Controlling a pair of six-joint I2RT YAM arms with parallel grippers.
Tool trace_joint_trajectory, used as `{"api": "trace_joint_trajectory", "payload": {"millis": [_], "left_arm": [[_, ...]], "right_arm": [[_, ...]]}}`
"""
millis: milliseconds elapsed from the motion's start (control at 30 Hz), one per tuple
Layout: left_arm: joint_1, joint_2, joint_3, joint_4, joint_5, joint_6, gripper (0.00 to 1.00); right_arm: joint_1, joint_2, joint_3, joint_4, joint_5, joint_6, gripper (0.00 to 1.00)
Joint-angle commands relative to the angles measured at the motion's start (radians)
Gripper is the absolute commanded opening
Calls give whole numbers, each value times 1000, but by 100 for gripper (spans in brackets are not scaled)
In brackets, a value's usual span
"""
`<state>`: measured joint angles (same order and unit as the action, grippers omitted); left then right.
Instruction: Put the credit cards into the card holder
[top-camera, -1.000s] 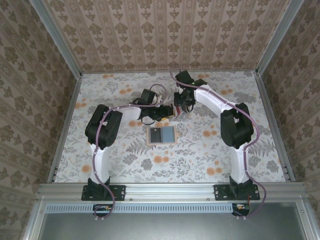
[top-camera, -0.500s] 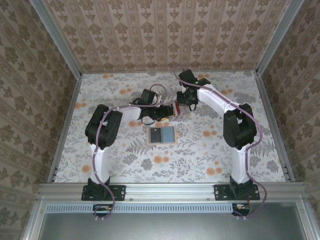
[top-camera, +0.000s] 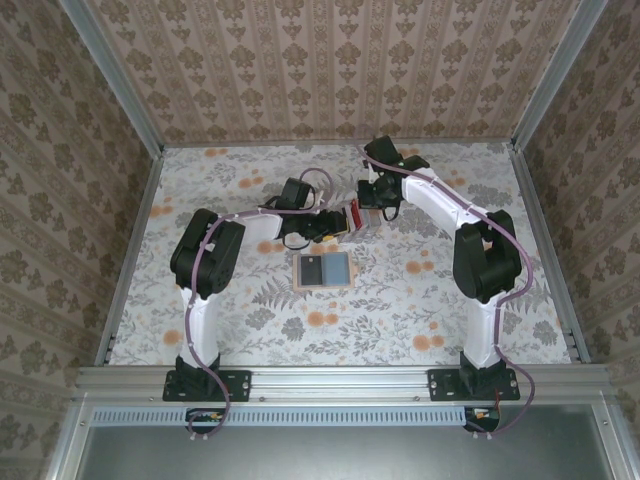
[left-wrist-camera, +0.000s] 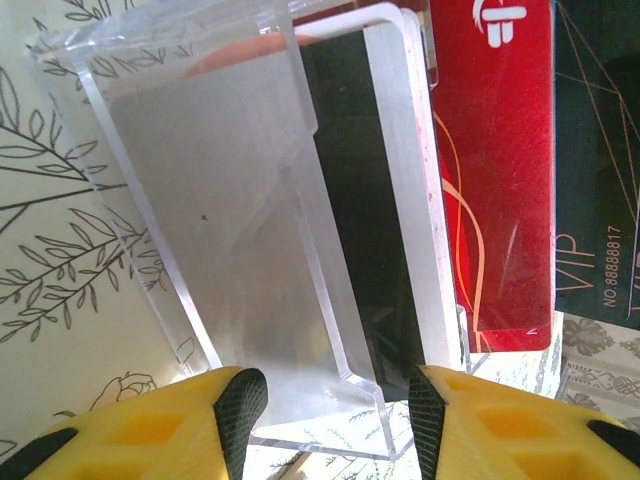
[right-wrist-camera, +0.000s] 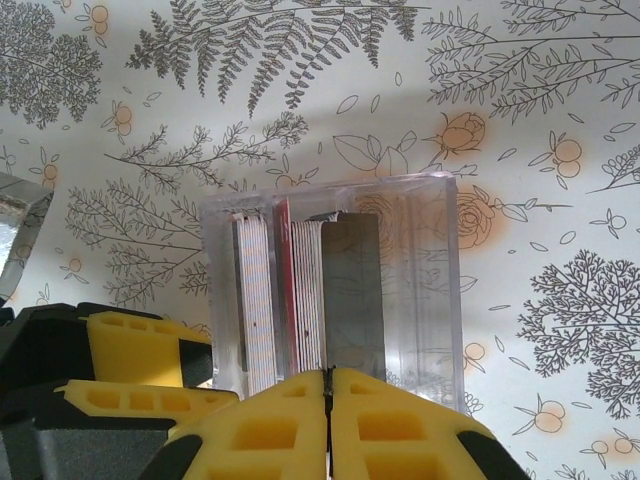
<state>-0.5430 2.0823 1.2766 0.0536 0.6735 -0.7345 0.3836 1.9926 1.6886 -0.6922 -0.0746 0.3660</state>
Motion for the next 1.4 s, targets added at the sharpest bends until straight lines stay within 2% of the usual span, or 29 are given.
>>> {"api": "trace_joint_trajectory", "payload": {"millis": [0, 400, 567, 800, 1367], "left_arm": [[-20, 27, -8, -9, 11, -14, 48], [-23, 18, -13, -12, 9, -14, 48], [-25, 18, -5, -17, 9, -13, 48], [-28, 19, 1, -24, 9, -12, 48], [-29, -14, 0, -35, 10, -8, 48]], "right_arm": [[-3, -40, -21, 17, -52, 13, 8], [-30, -27, -77, 87, -159, 53, 13], [-43, -31, -94, 113, -198, 66, 9], [-58, -64, -113, 129, -244, 79, 0], [-83, -153, -145, 70, -122, 7, 0]]}}
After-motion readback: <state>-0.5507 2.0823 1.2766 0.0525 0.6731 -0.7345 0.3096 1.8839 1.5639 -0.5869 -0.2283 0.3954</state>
